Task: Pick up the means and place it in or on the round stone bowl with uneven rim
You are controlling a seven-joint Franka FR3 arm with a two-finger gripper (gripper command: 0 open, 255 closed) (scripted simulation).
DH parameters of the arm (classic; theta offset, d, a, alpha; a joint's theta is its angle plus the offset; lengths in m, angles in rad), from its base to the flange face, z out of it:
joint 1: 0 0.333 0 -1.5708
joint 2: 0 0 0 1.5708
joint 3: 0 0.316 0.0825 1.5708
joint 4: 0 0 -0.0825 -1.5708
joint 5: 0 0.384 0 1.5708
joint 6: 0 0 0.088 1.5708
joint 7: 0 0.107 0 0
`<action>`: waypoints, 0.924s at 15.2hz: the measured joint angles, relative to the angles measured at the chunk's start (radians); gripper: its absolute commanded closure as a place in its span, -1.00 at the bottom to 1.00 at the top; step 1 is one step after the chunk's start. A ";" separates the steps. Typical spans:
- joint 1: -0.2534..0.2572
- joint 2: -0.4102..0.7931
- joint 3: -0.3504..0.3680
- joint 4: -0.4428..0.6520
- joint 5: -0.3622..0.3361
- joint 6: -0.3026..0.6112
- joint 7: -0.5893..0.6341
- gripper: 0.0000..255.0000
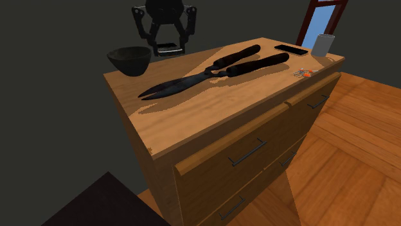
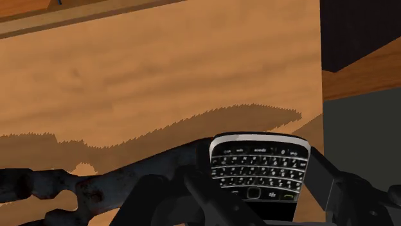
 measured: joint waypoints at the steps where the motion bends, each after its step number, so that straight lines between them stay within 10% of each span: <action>1: 0.009 0.016 0.013 0.015 0.004 0.001 0.021 1.00; 14: 0.126 0.365 0.143 0.430 0.003 -0.061 0.265 1.00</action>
